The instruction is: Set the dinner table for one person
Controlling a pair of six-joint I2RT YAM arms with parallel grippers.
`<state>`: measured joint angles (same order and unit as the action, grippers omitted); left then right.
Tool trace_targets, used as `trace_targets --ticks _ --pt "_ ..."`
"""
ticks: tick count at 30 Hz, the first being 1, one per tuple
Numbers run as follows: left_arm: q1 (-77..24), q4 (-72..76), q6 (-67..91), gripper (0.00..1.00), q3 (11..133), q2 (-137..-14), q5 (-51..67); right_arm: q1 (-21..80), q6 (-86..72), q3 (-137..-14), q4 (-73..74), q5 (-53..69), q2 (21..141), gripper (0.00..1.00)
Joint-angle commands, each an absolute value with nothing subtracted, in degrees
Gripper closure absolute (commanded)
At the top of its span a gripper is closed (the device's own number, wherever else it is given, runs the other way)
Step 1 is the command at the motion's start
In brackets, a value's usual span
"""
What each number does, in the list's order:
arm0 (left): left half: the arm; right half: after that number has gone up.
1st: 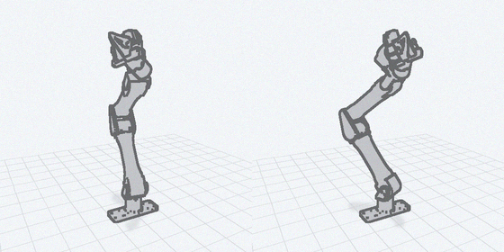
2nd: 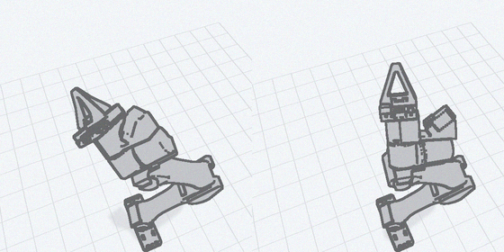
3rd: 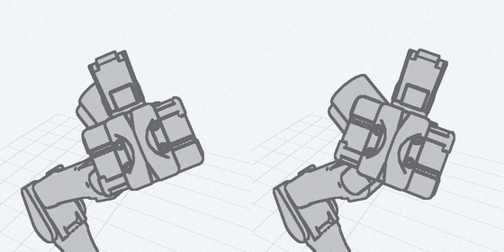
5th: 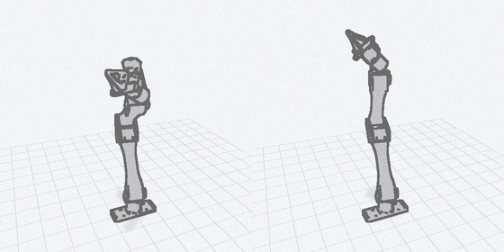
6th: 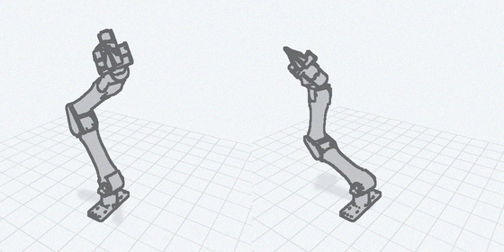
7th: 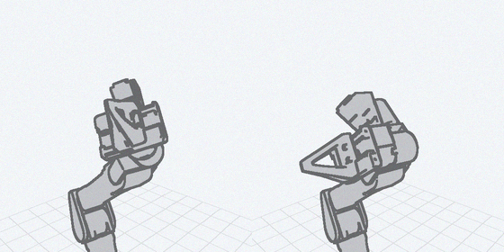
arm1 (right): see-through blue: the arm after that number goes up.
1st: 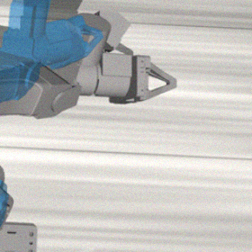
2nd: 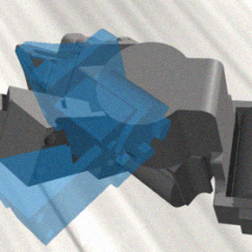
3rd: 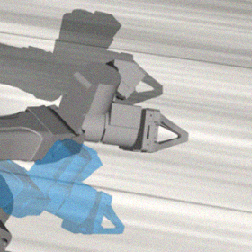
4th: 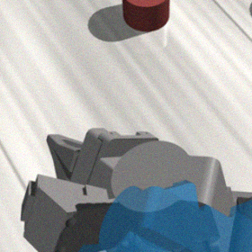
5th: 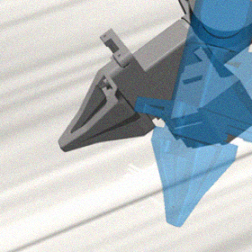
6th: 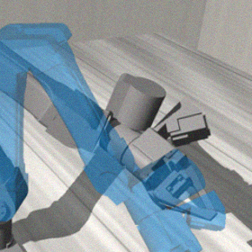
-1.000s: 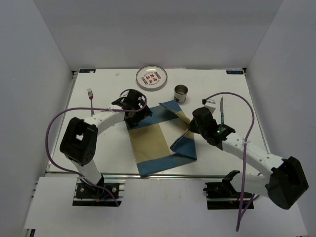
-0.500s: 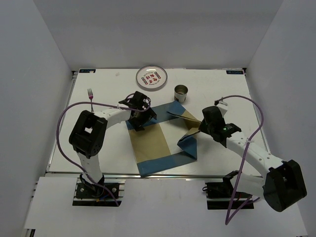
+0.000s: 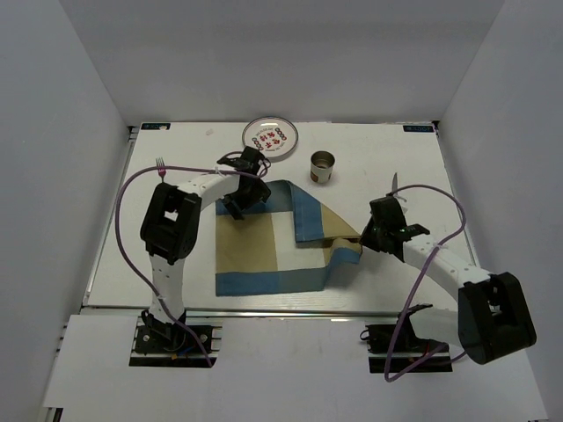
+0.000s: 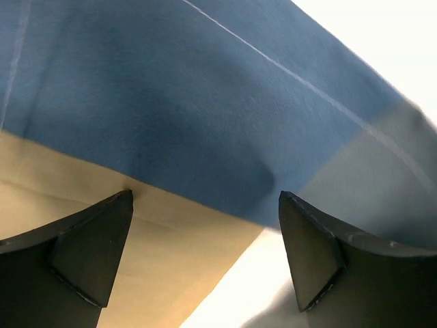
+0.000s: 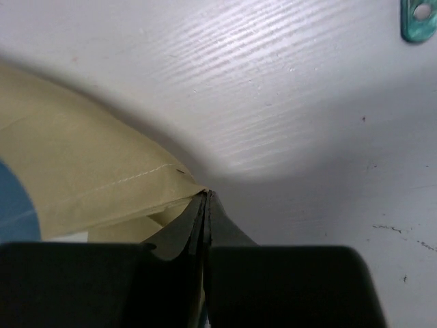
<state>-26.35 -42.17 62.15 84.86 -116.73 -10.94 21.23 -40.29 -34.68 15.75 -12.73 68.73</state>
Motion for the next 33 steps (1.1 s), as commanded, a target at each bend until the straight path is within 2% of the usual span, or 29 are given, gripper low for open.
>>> trace_targets --ticks 1,7,9,10,12,13,14,18,22,25,33 --pt "-24.4 -48.3 59.2 0.02 87.9 -121.5 -20.6 19.5 -40.0 -33.6 14.2 -8.5 71.2 1.0" --pt "-23.9 -53.8 50.4 0.02 102.2 -126.0 -23.1 19.2 -38.9 -31.3 14.3 -8.3 71.8 1.0" --pt "-23.9 -54.1 46.3 0.02 105.6 -127.2 -22.5 19.1 -38.8 -31.4 15.9 -10.3 70.7 0.93" --pt "-24.6 -54.7 45.9 0.03 106.3 -127.2 -22.5 19.2 -38.4 -31.4 16.2 -10.8 69.9 0.76" --pt "-25.2 -54.6 46.1 0.02 105.0 -125.4 -23.0 19.4 -37.6 -31.7 16.0 -12.2 66.6 0.59" --pt "-25.2 -54.1 46.3 0.03 103.7 -124.5 -22.8 19.4 -37.1 -32.1 15.7 -12.4 65.8 0.27" --pt "-25.2 -53.7 47.3 0.02 102.0 -123.3 -21.1 19.6 -34.5 -32.3 14.9 -11.7 64.5 0.11" --pt "-25.8 -46.3 49.2 0.02 90.5 -114.4 -17.2 21.3 -26.6 -35.0 11.8 -3.8 62.2 0.11" --pt "-25.8 -42.0 51.3 0.02 81.0 -107.6 -14.5 24.8 -22.2 -42.2 13.4 -1.8 68.2 0.26" --pt "-26.3 -40.7 52.7 0.02 77.5 -102.2 -13.6 28.3 -20.6 -46.0 13.4 -1.1 71.9 0.28" --pt "-26.3 -35.8 53.3 0.02 66.8 -90.0 -10.6 38.6 -21.5 -61.7 16.7 -11.8 90.6 0.26"
